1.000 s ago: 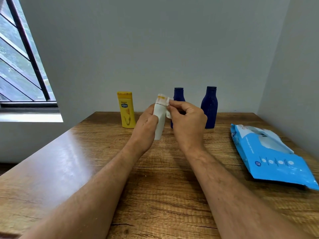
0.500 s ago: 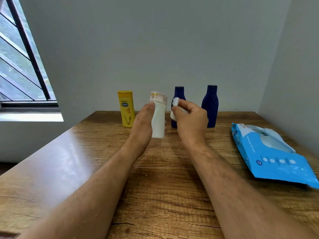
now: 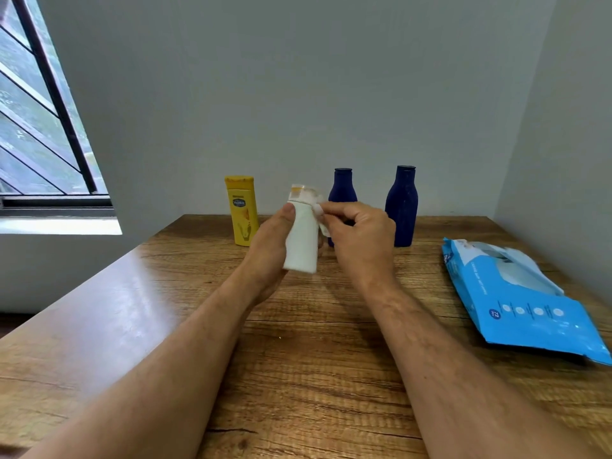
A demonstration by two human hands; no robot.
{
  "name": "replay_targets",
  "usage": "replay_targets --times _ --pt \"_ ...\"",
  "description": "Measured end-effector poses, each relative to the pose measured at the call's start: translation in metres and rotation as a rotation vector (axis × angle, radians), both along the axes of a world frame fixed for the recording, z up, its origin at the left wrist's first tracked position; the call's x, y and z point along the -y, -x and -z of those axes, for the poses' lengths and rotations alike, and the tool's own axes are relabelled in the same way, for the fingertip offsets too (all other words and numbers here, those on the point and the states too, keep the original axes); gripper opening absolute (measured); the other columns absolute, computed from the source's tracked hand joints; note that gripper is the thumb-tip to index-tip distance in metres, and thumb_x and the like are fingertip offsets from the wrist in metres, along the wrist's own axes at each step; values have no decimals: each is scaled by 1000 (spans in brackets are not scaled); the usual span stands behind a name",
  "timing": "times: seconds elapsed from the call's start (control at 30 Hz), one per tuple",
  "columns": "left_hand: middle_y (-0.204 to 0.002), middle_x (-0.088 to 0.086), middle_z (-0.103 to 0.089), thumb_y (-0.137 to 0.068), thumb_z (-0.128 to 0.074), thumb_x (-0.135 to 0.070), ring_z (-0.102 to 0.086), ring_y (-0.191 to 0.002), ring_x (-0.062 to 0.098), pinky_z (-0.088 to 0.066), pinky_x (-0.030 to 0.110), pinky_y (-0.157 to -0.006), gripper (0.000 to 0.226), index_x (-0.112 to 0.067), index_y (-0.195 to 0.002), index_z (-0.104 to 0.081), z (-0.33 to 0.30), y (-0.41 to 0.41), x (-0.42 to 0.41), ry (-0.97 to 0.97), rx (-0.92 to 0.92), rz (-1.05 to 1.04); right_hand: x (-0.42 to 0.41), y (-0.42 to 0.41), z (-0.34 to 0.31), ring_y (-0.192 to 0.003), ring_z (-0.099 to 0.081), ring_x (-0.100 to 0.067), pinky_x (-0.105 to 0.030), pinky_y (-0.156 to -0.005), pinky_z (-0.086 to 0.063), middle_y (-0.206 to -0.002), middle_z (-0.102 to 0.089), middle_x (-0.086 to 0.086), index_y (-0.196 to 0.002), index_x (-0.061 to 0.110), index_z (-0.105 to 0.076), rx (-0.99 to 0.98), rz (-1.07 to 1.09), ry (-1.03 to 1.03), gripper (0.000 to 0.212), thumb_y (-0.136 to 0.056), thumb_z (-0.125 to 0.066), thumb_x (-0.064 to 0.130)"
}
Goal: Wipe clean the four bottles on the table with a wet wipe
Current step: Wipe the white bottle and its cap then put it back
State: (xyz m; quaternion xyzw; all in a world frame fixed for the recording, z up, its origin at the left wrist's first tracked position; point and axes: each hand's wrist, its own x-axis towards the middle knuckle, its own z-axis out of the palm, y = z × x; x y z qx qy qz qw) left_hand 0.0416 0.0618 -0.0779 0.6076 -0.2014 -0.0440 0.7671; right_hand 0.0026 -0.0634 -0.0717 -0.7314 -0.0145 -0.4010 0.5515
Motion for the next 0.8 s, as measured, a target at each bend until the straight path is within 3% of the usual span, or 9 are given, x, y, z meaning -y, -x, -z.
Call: replay_targets --times 0.1,0.2,0.37,0.53,0.63,0.7,0.8 --pt "-87 8 -77 -106 -42 -35 -74 -81 22 -59 46 -82 30 -12 -112 -60 -5 -5 -4 206 -143 -83 -2 0 2 -84 -66 3 -12 -74 -54 -90 -72 13 -96 19 -78 -90 -111 112 12 -84 -77 17" --pt "-102 16 -75 -106 -45 -33 -75 -83 26 -63 41 -70 34 -6 -124 -55 -8 -10 -7 320 -268 -124 -2 0 1 -81 -65 4 -7 -68 -50 -86 -72 14 -91 20 -80 -121 -153 228 13 -82 -78 11" --pt "-90 16 -76 -107 -42 -33 -75 -79 26 -62 40 -70 31 -7 -117 -56 -5 -8 -10 275 -372 -14 2 -3 2 -82 -64 1 -9 -70 -50 -86 -71 14 -90 21 -80 -171 -140 315 14 -82 -77 10" --pt "-84 13 -77 -106 -44 -35 -74 -75 23 -62 37 -70 32 -8 -119 -55 -2 -6 -6 205 -386 41 4 -2 0 -93 -62 2 -3 -79 -45 -101 -70 9 -106 18 -76 -143 -48 195 18 -90 -70 15" --pt "-95 15 -75 -105 -47 -37 -74 -80 25 -63 37 -70 39 -7 -129 -53 -3 -7 -5 257 -395 37 2 -1 -1 -91 -61 4 -2 -78 -44 -101 -70 10 -109 17 -75 -166 -74 219 20 -90 -70 14" --pt "-107 18 -72 -103 -49 -42 -74 -89 28 -62 42 -78 44 -8 -130 -54 -4 -8 -6 304 -396 44 1 0 -2 -82 -60 11 0 -70 -44 -93 -69 14 -105 20 -77 -226 -132 238 19 -88 -72 12" --pt "-113 22 -68 -103 -52 -34 -71 -93 33 -59 50 -83 35 -7 -125 -52 -4 -12 -9 384 -425 4 1 0 -4 -81 -63 4 -4 -65 -45 -91 -70 13 -94 22 -79 -289 -187 250 17 -83 -76 10"
